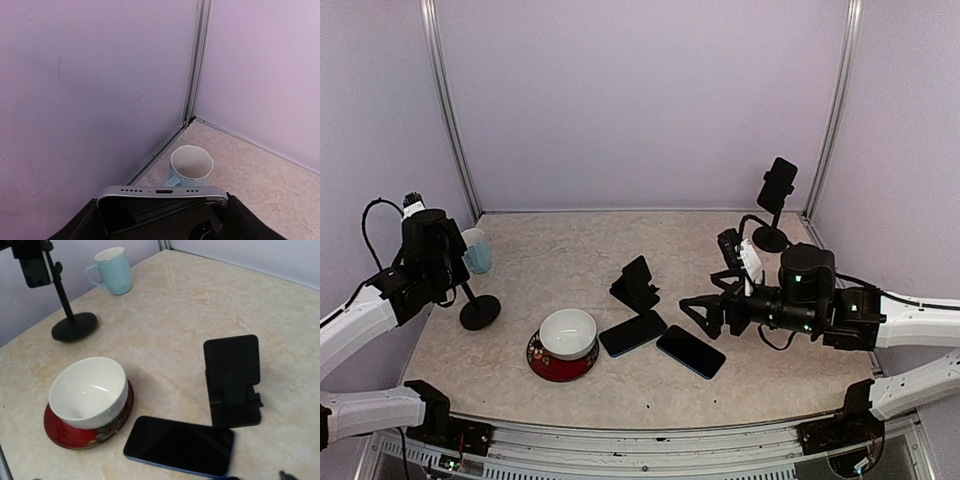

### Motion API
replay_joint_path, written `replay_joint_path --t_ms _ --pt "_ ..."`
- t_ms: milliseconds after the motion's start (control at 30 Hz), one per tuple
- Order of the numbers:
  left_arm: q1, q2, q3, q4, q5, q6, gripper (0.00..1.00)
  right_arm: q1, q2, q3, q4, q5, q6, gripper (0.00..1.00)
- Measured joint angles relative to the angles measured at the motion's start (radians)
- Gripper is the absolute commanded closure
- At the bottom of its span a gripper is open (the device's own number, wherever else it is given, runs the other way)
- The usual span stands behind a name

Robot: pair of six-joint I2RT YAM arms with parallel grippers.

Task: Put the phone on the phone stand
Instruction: Place the phone stand with the phone at the corner of the board.

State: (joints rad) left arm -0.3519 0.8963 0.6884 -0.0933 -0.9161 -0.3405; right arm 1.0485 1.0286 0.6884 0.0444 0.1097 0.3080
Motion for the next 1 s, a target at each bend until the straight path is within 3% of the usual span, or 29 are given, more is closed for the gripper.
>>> replay_joint_path --t_ms 633,1000 --pt "0.0 0.062 -0.022 0.149 -0.077 0.037 0.52 -0.003 -0.004 -0.042 0.014 -0.02 0.008 0.0" --pt "-0.078 0.056 -0.045 0.203 -0.112 0.058 0.5 -0.009 -0.023 -0.066 0.021 -0.021 0.009 0.0"
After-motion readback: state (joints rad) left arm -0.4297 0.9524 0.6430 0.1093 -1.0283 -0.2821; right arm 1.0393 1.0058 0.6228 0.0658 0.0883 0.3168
